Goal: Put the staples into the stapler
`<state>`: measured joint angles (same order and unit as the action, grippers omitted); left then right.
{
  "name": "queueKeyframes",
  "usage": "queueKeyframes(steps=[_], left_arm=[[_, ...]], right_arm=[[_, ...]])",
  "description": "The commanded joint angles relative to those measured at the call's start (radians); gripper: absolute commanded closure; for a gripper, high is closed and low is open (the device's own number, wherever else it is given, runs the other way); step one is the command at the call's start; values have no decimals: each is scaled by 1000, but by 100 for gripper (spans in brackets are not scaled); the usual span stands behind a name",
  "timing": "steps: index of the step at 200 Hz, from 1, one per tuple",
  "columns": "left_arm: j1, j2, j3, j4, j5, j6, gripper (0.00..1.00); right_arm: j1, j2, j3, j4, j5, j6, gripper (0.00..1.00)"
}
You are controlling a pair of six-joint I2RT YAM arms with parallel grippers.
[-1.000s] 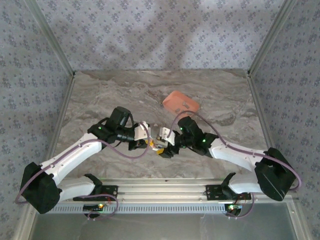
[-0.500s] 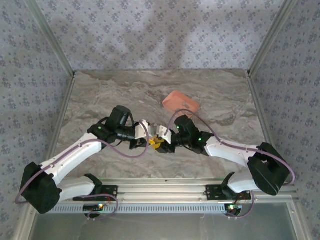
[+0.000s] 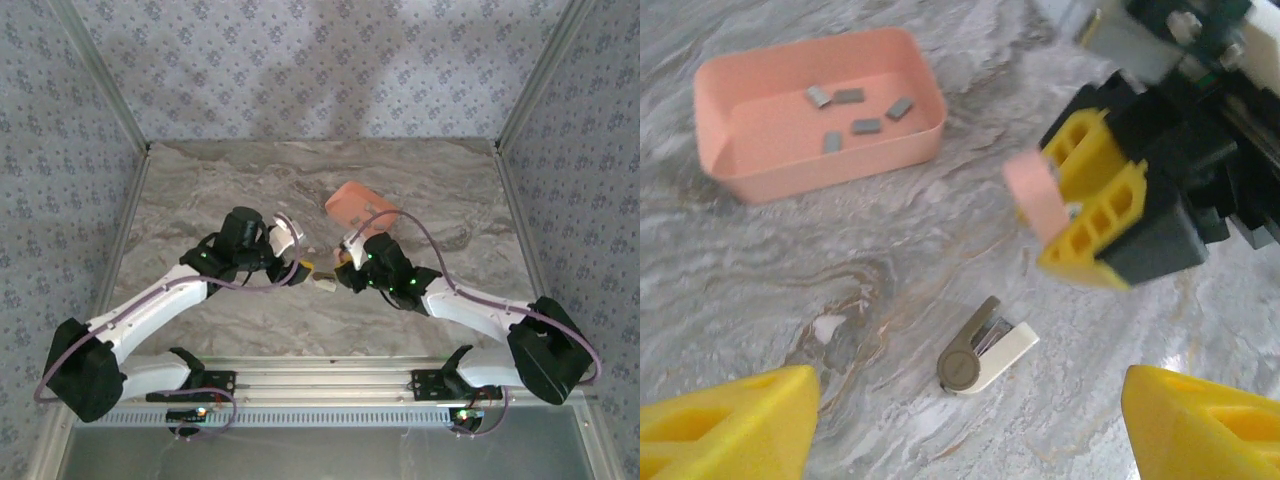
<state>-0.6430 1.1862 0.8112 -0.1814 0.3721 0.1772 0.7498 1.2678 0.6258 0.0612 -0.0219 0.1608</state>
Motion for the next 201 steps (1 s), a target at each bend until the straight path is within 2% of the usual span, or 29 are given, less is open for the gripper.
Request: queueKeyframes(steps=[1, 21, 69, 201], left_arm=[[0, 9, -50, 101, -77, -176, 21], [-1, 9, -79, 133, -115, -217, 21], [-2, 12, -90, 126, -136, -214, 21], [-10, 50, -86, 119, -128, -185, 21]], right_arm=[[-7, -15, 38, -206, 372, 345, 87], [-9, -11, 33, -272, 446, 456, 88], [-14, 38, 50, -327, 515, 516, 88], [-47, 163, 17, -181, 432, 444, 86]])
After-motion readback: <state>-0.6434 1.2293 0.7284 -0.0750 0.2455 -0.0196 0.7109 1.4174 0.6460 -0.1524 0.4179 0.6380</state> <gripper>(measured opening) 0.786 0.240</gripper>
